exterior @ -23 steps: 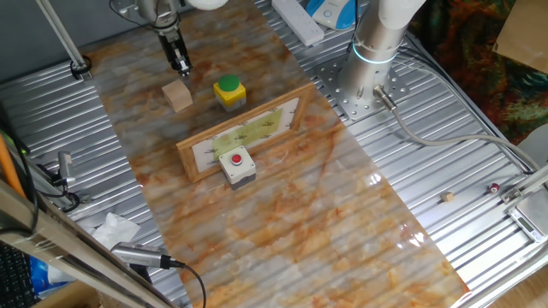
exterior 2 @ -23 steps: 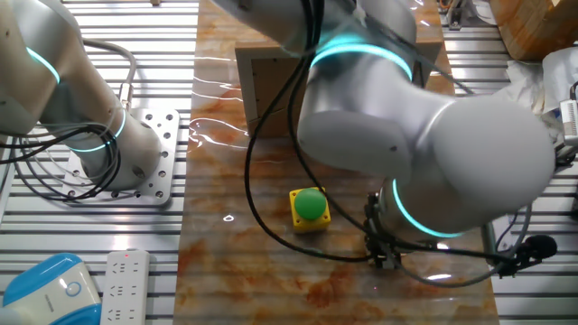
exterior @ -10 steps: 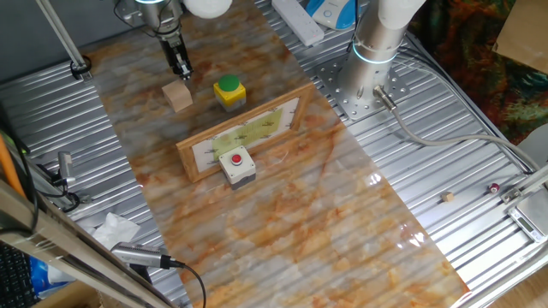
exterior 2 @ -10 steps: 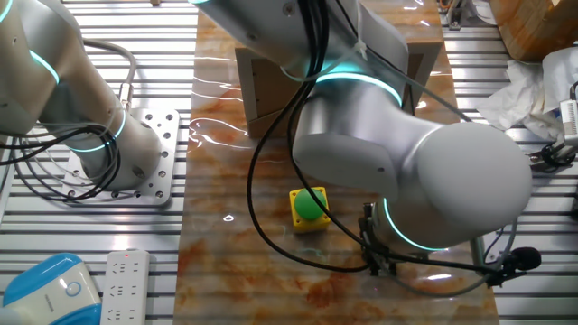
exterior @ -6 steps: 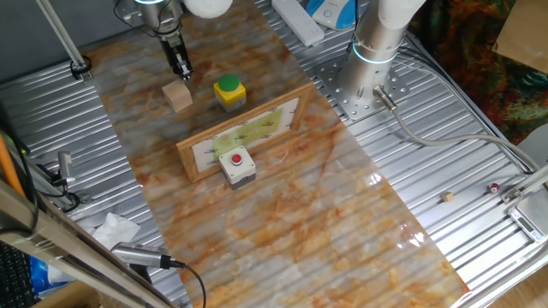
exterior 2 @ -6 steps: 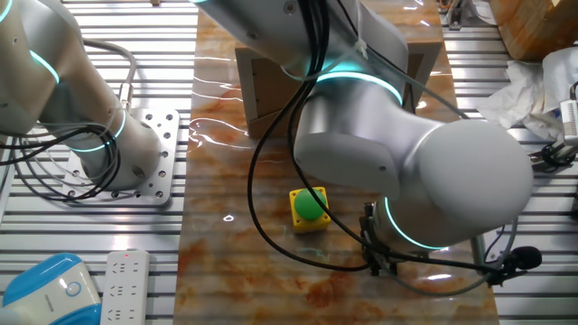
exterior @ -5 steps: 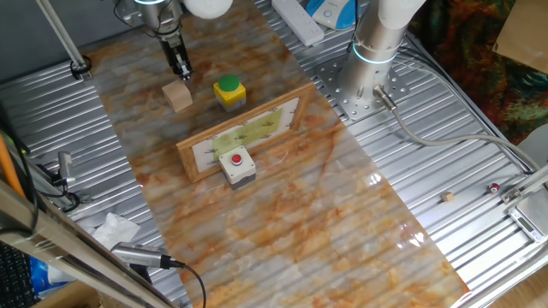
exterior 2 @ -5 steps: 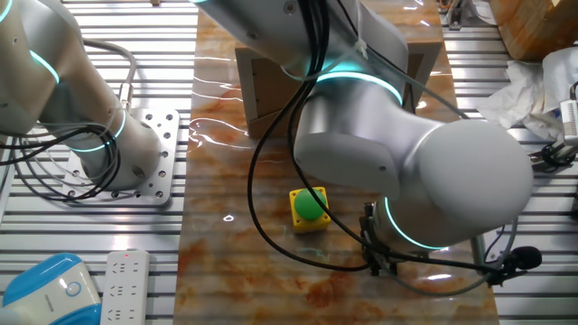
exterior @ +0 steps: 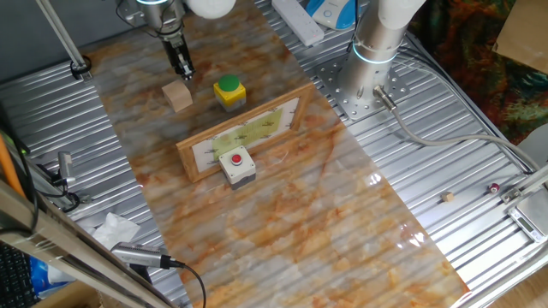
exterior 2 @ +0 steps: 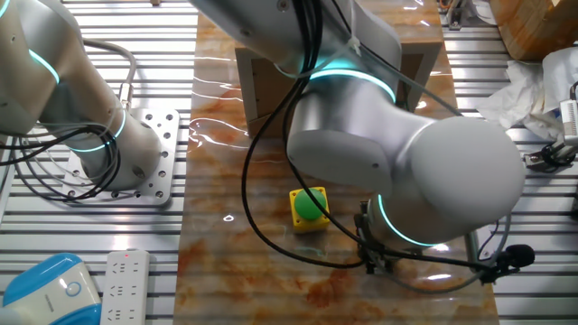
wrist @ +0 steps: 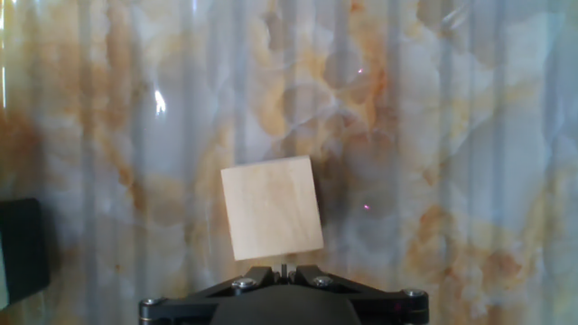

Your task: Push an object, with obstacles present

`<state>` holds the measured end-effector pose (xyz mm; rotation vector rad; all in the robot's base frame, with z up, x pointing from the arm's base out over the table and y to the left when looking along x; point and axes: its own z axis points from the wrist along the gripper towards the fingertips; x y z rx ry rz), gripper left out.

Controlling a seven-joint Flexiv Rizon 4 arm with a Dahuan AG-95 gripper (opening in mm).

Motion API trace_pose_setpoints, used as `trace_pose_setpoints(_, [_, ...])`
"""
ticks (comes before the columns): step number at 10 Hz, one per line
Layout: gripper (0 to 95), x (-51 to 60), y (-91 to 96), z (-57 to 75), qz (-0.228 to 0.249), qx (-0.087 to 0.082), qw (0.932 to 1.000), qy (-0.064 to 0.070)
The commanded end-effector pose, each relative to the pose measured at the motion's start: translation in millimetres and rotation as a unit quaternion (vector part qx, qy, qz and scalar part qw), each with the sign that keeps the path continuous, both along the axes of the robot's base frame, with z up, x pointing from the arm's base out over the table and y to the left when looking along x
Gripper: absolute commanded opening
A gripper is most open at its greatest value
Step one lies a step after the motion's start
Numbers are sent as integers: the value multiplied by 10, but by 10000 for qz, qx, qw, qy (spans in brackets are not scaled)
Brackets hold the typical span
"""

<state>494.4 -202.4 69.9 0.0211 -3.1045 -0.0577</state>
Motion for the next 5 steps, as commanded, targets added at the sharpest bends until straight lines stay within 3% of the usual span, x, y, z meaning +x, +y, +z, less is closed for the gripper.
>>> trace_pose_setpoints(1, [0, -45, 25, 39, -18, -32, 10000, 5])
trace_pose_setpoints(5, [0, -115, 30, 19, -13, -40, 10000, -16])
